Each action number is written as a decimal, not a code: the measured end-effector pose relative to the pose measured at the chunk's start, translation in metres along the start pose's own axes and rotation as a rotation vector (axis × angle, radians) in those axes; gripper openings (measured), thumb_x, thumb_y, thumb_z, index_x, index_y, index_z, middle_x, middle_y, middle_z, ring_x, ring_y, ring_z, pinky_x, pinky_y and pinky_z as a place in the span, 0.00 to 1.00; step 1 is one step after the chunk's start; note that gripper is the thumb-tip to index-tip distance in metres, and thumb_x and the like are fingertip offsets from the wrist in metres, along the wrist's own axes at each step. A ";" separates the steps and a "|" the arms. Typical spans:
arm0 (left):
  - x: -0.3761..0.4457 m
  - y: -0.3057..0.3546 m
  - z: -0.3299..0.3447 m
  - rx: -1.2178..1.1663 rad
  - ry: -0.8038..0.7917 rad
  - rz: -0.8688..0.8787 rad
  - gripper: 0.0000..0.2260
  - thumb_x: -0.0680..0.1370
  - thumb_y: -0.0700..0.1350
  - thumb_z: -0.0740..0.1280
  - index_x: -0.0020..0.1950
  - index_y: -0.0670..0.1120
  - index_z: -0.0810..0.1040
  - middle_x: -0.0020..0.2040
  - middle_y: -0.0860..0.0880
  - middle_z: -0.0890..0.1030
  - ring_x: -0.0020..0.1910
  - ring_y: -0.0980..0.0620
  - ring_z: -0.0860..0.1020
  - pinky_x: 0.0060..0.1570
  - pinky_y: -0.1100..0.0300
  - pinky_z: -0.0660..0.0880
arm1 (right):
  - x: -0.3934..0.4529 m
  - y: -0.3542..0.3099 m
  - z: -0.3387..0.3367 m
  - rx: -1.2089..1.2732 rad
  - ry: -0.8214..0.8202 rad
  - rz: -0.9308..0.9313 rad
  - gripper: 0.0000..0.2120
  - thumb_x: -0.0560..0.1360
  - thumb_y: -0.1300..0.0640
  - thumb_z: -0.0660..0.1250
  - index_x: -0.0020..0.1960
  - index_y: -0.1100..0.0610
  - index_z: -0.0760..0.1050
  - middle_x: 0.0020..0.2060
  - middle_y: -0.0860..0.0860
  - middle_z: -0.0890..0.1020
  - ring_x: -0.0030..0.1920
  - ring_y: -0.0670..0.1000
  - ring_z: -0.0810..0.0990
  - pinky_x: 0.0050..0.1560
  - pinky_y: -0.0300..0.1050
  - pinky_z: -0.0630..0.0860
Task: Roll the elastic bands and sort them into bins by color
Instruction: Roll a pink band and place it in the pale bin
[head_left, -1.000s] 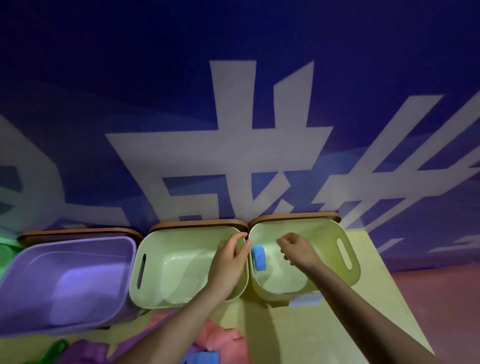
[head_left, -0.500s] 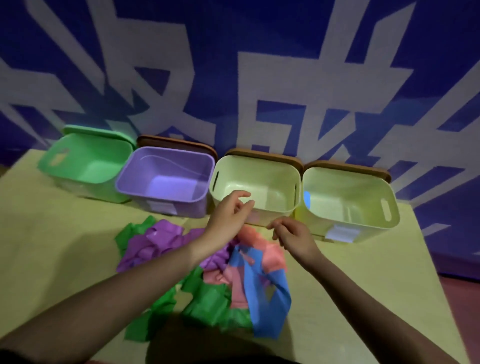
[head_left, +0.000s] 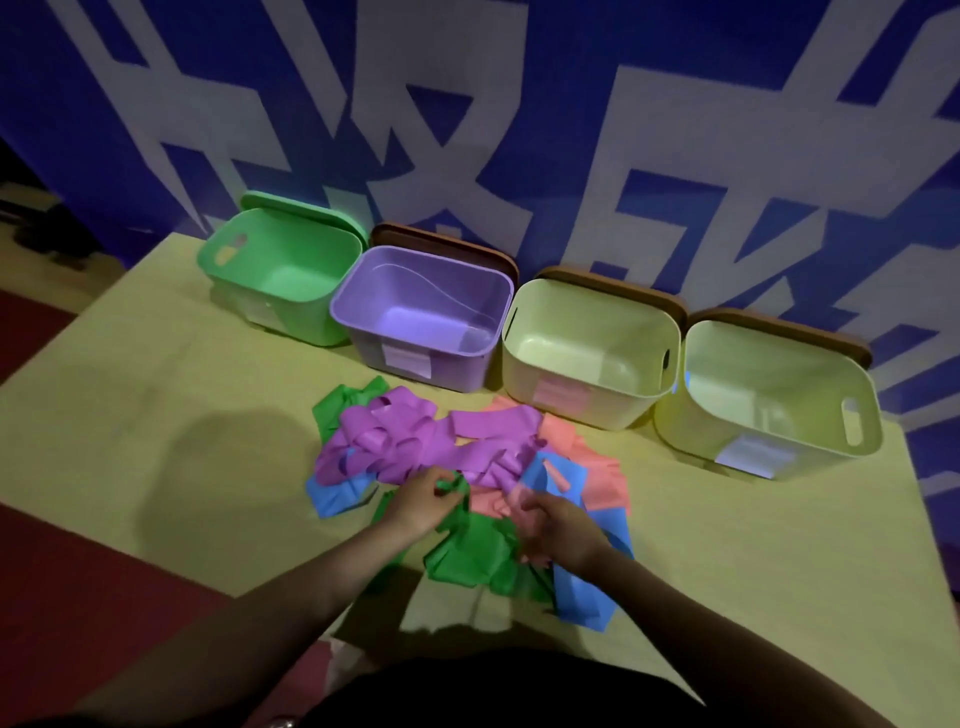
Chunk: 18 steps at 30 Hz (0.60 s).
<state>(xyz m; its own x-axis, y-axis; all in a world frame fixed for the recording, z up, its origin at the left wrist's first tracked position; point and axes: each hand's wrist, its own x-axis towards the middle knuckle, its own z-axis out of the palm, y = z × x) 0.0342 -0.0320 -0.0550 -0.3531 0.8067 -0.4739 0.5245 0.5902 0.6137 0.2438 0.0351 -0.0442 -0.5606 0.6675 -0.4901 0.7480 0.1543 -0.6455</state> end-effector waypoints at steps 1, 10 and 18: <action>-0.002 -0.005 0.000 0.031 -0.037 -0.004 0.15 0.76 0.46 0.69 0.61 0.43 0.76 0.59 0.44 0.79 0.57 0.47 0.78 0.51 0.61 0.70 | 0.000 0.001 0.006 -0.141 -0.039 0.016 0.24 0.70 0.58 0.72 0.64 0.56 0.72 0.53 0.54 0.77 0.53 0.53 0.78 0.53 0.46 0.75; 0.006 -0.015 0.003 0.046 -0.046 0.007 0.08 0.77 0.40 0.64 0.54 0.46 0.80 0.54 0.48 0.82 0.53 0.51 0.79 0.50 0.62 0.73 | -0.003 0.002 -0.013 -0.240 0.032 0.018 0.05 0.76 0.56 0.65 0.49 0.55 0.78 0.46 0.52 0.83 0.49 0.53 0.81 0.47 0.44 0.73; 0.006 0.040 -0.012 -0.193 0.011 0.206 0.06 0.79 0.41 0.63 0.48 0.47 0.80 0.47 0.49 0.82 0.50 0.50 0.80 0.52 0.57 0.75 | -0.018 -0.057 -0.069 0.530 0.315 -0.042 0.07 0.75 0.62 0.68 0.39 0.61 0.80 0.28 0.48 0.79 0.28 0.42 0.74 0.32 0.39 0.70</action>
<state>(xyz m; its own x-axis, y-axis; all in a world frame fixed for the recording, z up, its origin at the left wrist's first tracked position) 0.0434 -0.0026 -0.0255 -0.2637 0.9098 -0.3205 0.4292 0.4083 0.8057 0.2361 0.0645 0.0415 -0.3936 0.8641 -0.3136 0.4039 -0.1438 -0.9034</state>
